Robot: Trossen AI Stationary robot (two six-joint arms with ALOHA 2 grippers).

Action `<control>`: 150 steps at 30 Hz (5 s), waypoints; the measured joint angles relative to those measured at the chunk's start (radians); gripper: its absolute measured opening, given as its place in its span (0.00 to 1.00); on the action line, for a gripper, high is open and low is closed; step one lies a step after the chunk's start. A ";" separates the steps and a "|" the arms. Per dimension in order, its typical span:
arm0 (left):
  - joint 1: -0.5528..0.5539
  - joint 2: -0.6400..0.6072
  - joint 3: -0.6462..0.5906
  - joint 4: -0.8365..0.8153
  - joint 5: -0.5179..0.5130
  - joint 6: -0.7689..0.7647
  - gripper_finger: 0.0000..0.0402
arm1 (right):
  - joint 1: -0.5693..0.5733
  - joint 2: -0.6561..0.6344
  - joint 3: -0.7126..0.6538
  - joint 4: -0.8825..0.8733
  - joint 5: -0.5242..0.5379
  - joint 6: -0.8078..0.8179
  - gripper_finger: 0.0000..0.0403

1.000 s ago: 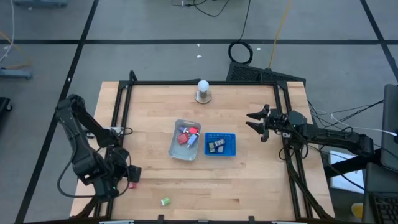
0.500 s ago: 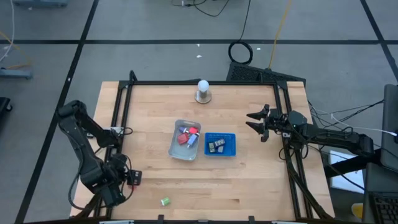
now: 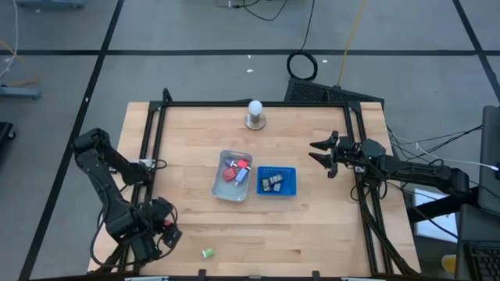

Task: Pick & Place Office items
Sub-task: Put the red charger adapter into the gray bin

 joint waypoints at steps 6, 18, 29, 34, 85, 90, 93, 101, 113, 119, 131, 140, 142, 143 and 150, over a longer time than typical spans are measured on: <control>-0.008 0.000 0.000 0.006 0.000 0.263 0.60 | 0.000 0.000 0.000 0.000 0.000 0.000 0.49; -0.049 -0.003 0.000 0.091 0.031 1.274 0.59 | 0.000 0.000 0.000 0.000 0.000 0.000 0.49; -0.047 -0.003 0.000 0.216 0.184 1.834 0.57 | 0.000 0.000 0.000 0.000 0.000 0.000 0.49; -0.057 -0.002 -0.002 0.187 0.190 1.980 0.57 | 0.000 0.000 0.000 0.000 0.000 0.000 0.49; -0.006 -0.090 -0.345 0.479 0.208 1.816 0.57 | 0.000 0.000 0.000 0.000 0.000 0.000 0.49; 0.001 -0.090 -0.345 0.483 0.209 1.804 0.57 | 0.000 0.000 0.000 0.000 0.000 0.000 0.49; 0.001 -0.090 -0.345 0.483 0.209 1.804 0.57 | 0.000 0.000 0.000 0.000 0.000 0.000 0.49; 0.001 -0.090 -0.345 0.483 0.209 1.805 0.57 | 0.000 0.000 0.000 0.000 0.000 0.000 0.49; 0.004 -0.090 -0.345 0.483 0.197 1.736 0.57 | 0.000 0.000 0.000 0.000 0.000 0.000 0.49; 0.028 -0.100 -0.342 0.504 0.156 1.601 0.57 | 0.000 0.000 0.000 0.000 0.000 0.000 0.49; 0.155 -0.108 -0.299 0.509 0.231 1.171 0.90 | 0.000 0.000 0.000 0.000 0.000 0.000 0.49; 0.243 -0.108 -0.298 0.484 0.227 1.040 0.95 | 0.000 0.000 0.000 0.000 0.000 0.000 0.49; 0.259 -0.108 -0.298 0.454 0.227 1.015 0.97 | 0.000 0.000 0.000 0.000 0.000 0.000 0.49; 0.264 -0.108 -0.298 0.439 0.227 1.004 0.98 | 0.000 0.000 0.000 0.000 0.000 0.000 0.49; 0.273 -0.108 -0.298 0.363 0.218 0.900 0.98 | 0.000 0.000 0.000 0.000 0.000 0.000 0.49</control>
